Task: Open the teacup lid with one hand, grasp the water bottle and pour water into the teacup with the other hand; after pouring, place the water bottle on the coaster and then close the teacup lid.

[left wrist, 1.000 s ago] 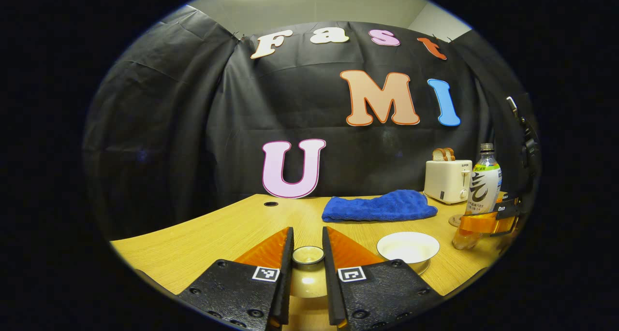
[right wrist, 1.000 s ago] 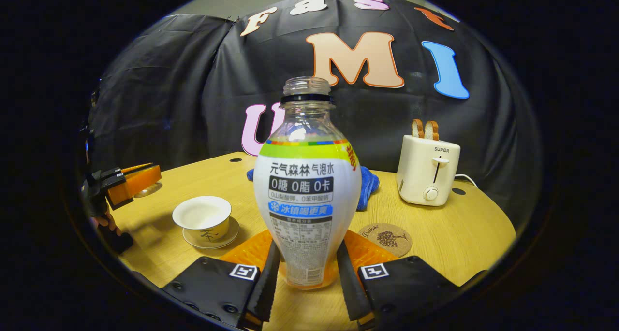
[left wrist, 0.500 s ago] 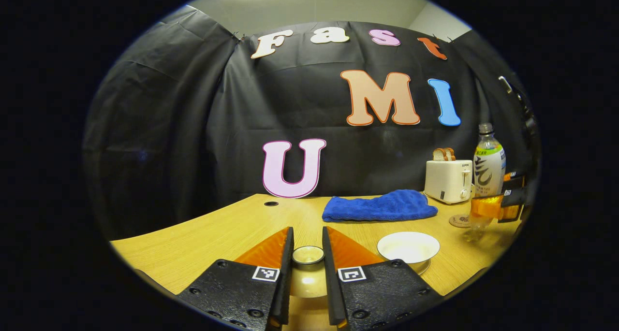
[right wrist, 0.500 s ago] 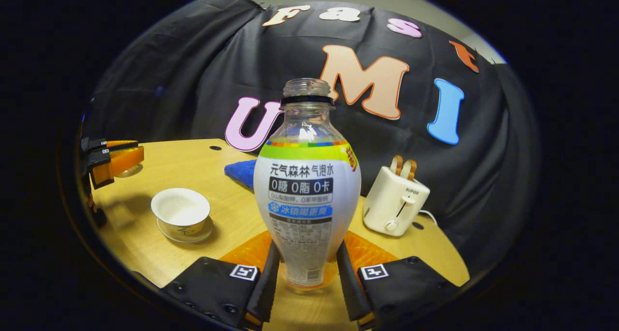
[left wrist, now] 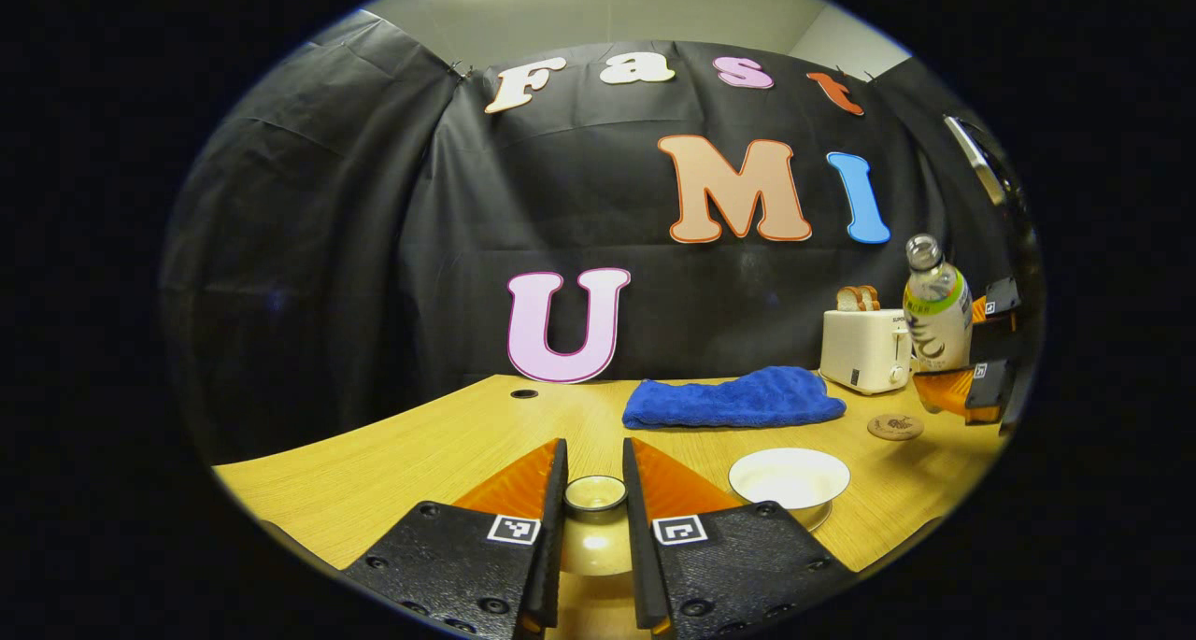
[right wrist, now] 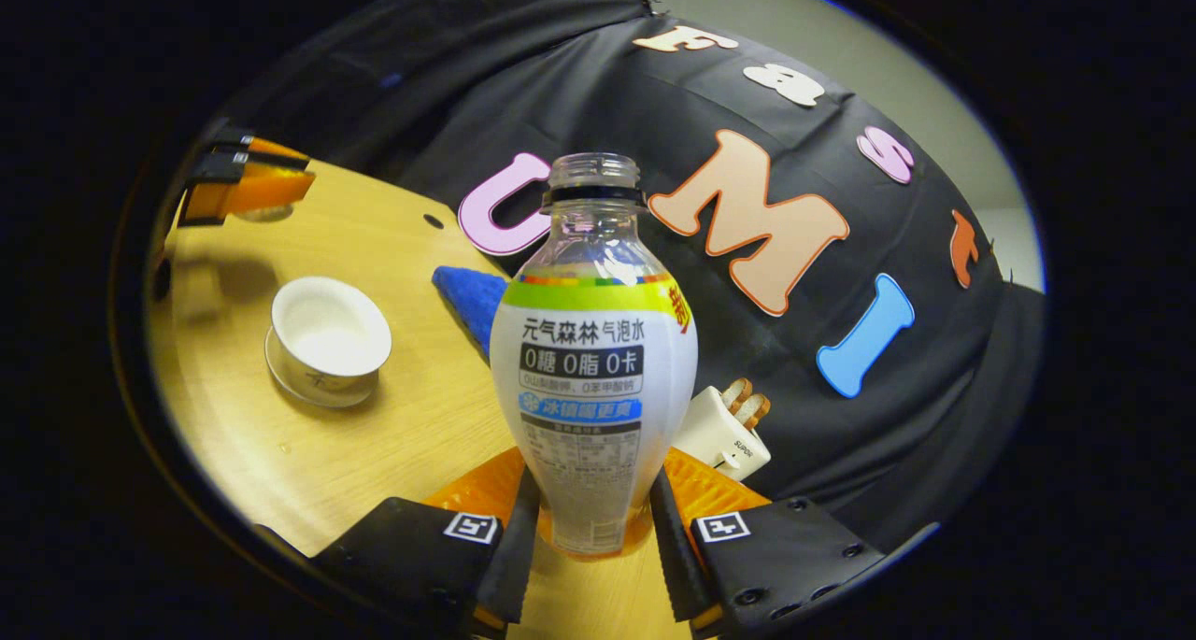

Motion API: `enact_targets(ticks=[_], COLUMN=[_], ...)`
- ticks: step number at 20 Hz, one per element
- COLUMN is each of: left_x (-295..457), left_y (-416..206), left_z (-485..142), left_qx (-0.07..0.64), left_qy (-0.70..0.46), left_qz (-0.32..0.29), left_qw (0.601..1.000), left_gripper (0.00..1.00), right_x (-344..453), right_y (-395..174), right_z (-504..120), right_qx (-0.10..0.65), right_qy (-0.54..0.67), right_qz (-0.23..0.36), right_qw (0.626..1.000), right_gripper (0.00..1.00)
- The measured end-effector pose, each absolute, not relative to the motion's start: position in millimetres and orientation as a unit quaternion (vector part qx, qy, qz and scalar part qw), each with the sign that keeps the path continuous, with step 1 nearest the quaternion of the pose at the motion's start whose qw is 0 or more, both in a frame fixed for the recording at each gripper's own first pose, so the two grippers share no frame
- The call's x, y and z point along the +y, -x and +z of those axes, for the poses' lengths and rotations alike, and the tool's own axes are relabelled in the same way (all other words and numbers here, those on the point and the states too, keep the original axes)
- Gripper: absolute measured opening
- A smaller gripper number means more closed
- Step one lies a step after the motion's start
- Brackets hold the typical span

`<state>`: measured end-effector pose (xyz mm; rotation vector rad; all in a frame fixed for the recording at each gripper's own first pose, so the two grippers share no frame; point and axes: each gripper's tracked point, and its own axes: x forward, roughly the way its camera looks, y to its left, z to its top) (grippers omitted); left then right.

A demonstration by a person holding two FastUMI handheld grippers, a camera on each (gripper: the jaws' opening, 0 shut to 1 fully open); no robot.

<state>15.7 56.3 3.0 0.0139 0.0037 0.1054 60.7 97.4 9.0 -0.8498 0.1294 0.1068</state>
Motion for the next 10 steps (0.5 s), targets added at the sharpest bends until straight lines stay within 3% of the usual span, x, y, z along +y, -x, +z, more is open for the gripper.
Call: enact_targets(ticks=[9, 10], left_x=[57, 57], left_y=[-16, -16], left_z=[2, 3], left_qx=[0.003, 0.003], left_qy=[-0.007, -0.007], left_qz=[0.053, 0.053], left_qw=[0.999, 0.999], left_gripper=[0.29, 0.29], right_x=[106, 106], right_y=[-71, -71], right_z=[-6, -3], right_qx=[0.05, 0.042], right_qy=[0.55, 0.569], right_qz=[0.041, 0.041], right_qw=[0.833, 0.82], right_gripper=[0.58, 0.62])
